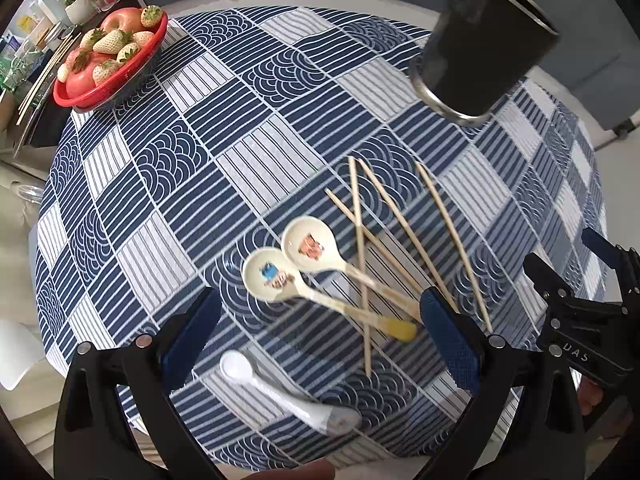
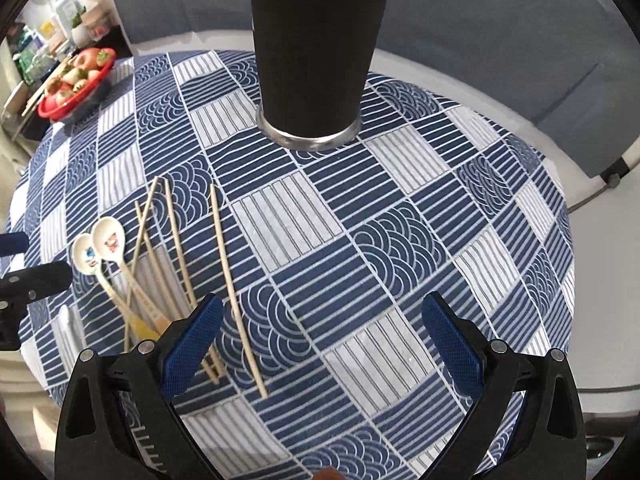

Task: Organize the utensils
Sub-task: 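Move right tool toward the chopsticks while left tool approaches the white spoon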

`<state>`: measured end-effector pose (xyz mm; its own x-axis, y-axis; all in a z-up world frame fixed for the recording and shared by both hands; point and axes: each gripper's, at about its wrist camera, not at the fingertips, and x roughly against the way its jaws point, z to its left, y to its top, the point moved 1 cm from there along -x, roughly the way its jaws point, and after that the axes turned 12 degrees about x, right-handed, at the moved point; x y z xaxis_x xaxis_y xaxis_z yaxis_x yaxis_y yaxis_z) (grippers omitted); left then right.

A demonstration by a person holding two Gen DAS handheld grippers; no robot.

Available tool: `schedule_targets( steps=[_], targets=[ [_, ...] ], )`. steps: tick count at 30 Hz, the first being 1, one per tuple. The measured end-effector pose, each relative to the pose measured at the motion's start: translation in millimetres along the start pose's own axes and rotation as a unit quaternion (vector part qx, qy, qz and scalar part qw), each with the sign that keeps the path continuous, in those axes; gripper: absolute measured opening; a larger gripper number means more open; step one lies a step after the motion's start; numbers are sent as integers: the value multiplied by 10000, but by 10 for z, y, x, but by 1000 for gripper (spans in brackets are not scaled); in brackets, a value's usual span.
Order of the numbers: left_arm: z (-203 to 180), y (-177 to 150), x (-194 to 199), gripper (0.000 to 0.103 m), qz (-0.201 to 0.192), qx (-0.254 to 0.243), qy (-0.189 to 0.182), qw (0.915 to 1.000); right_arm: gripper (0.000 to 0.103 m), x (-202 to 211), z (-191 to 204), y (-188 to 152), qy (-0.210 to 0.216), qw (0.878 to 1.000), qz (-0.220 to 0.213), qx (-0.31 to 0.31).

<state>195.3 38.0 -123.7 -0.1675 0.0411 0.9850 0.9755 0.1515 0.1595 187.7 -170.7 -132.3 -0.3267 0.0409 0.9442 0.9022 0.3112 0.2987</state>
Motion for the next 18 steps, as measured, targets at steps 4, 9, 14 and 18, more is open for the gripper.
schedule_targets(
  steps=[4, 9, 14, 18],
  targets=[
    [-13, 117, -197, 97, 148, -37, 74, 9999, 95, -231, 61, 95, 116, 9997, 181, 119],
    [-69, 198, -480, 97, 354, -311, 327, 9984, 95, -440, 163, 194, 204, 9989, 337, 236],
    [-85, 267, -664, 97, 565, -392, 350, 9970, 95, -587, 227, 228, 332, 9980, 456, 279],
    [-105, 367, -820, 97, 640, -529, 469, 9954, 95, -694, 277, 251, 397, 9973, 537, 297]
  ],
)
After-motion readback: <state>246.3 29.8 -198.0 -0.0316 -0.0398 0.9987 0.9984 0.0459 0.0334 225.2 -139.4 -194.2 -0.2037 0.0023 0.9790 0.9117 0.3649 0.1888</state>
